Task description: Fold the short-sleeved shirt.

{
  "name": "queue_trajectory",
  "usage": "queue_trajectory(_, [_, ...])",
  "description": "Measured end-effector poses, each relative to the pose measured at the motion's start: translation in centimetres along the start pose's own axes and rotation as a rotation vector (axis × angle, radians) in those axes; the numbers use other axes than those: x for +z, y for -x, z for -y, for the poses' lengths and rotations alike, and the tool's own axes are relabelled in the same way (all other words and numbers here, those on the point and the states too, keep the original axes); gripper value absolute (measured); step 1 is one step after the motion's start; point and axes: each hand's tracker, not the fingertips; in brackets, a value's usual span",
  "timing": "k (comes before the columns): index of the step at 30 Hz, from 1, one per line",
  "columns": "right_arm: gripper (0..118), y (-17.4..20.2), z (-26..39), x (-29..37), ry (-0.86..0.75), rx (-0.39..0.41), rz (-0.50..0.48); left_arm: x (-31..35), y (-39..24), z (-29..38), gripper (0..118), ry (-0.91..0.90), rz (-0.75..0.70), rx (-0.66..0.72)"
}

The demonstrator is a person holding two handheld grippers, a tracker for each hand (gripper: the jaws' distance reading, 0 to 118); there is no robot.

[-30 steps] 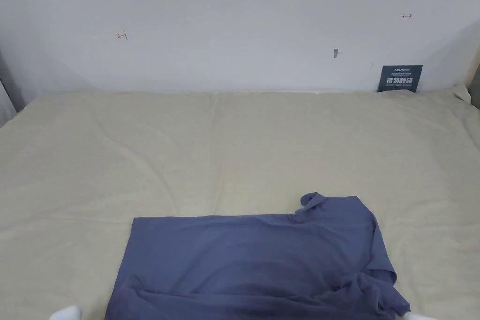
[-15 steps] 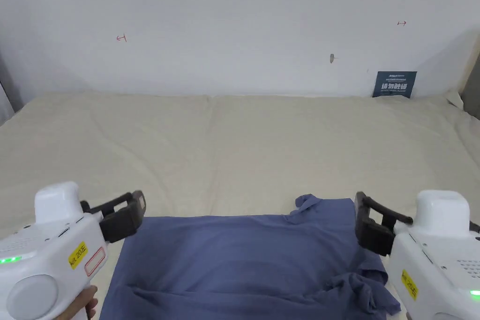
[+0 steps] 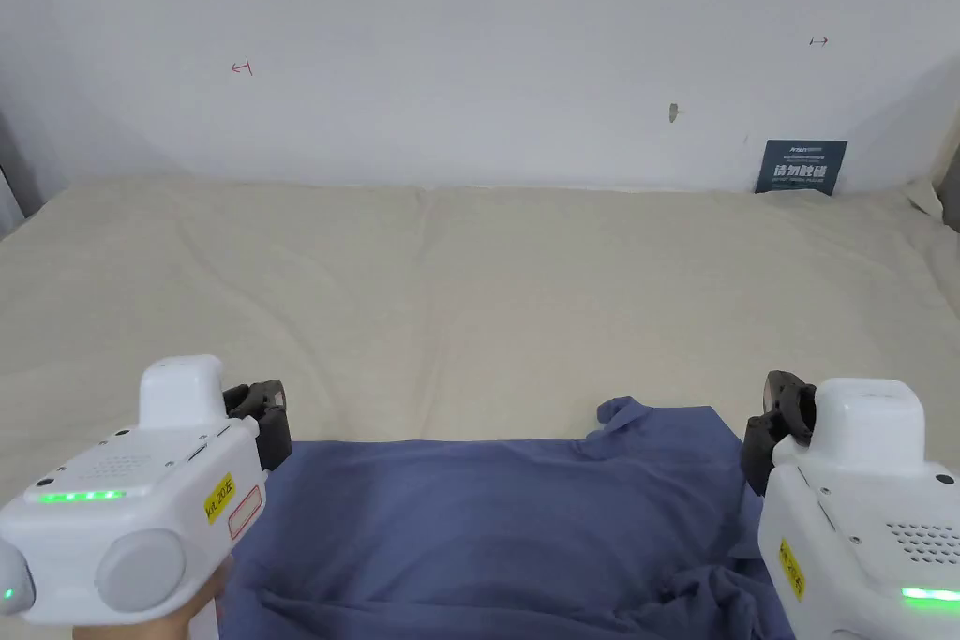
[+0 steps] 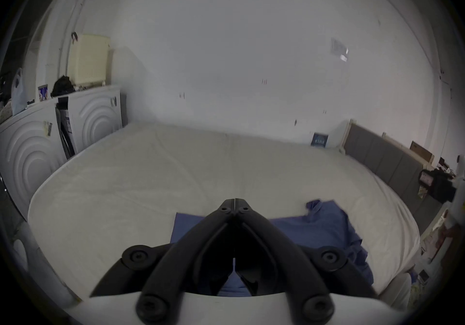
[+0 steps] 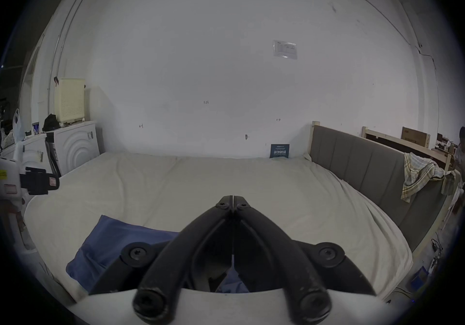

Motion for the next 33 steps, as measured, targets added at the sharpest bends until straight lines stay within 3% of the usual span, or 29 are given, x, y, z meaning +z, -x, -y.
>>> queue_trajectory(8, [0, -0.7, 1.5, -5.8, 0.083, 0.015, 0.009, -14.8, 5.7, -1.2, 3, 0.361, -0.036, 0.042])
queue_trajectory(9, [0, -0.8, 1.7, -6.7, 0.096, 0.018, 0.013, -16.6, 6.5, -1.3, 25, 0.415, -0.037, 0.057])
queue_trajectory(10, [0, -0.9, 2.0, -7.3, 0.108, 0.021, 0.017, -18.6, 7.3, -1.1, 65, 0.468, -0.055, 0.091])
queue_trajectory(11, [0, -1.1, 2.3, -8.2, 0.119, 0.024, 0.021, -20.7, 8.1, -0.8, 95, 0.535, -0.082, 0.110])
queue_trajectory(12, [0, -1.3, 2.5, -8.9, 0.134, 0.026, 0.025, -21.8, 8.6, -0.5, 96, 0.541, -0.106, 0.124])
queue_trajectory(19, [0, -2.6, 4.8, -13.7, 0.228, 0.032, 0.058, -28.8, 10.7, 3.1, 94, 0.663, -0.173, 0.079])
queue_trajectory(21, [0, -3.1, 5.3, -14.7, 0.247, 0.025, 0.068, -29.7, 10.7, 4.3, 76, 0.684, -0.171, 0.058])
queue_trajectory(24, [0, -3.6, 5.9, -15.7, 0.294, 0.006, 0.082, -29.7, 9.3, 5.2, 66, 0.668, -0.205, -0.012])
queue_trajectory(25, [0, -4.0, 6.1, -16.1, 0.307, -0.007, 0.081, -29.5, 8.8, 5.2, 54, 0.653, -0.204, -0.046])
queue_trajectory(26, [0, -4.1, 6.2, -16.4, 0.320, -0.023, 0.086, -29.3, 8.4, 5.2, 26, 0.652, -0.180, -0.053])
queue_trajectory(27, [6, -4.4, 6.4, -17.0, 0.338, -0.043, 0.082, -29.1, 7.9, 5.1, 2, 0.639, -0.178, -0.067])
queue_trajectory(28, [21, -4.9, 6.5, -17.9, 0.362, -0.062, 0.078, -28.8, 7.9, 4.7, 2, 0.619, -0.154, -0.061])
queue_trajectory(29, [50, -5.4, 6.7, -19.0, 0.388, -0.075, 0.081, -28.6, 7.5, 4.8, 2, 0.616, -0.158, -0.060])
queue_trajectory(30, [71, -5.8, 7.0, -20.1, 0.417, -0.093, 0.072, -28.3, 7.3, 4.6, 2, 0.607, -0.151, -0.064])
queue_trajectory(31, [71, -6.3, 7.4, -21.6, 0.457, -0.096, 0.055, -27.8, 7.2, 4.3, 2, 0.586, -0.101, -0.035])
queue_trajectory(33, [87, -7.1, 8.5, -24.5, 0.508, -0.095, 0.061, -26.2, 6.9, 3.1, 2, 0.540, -0.096, -0.014])
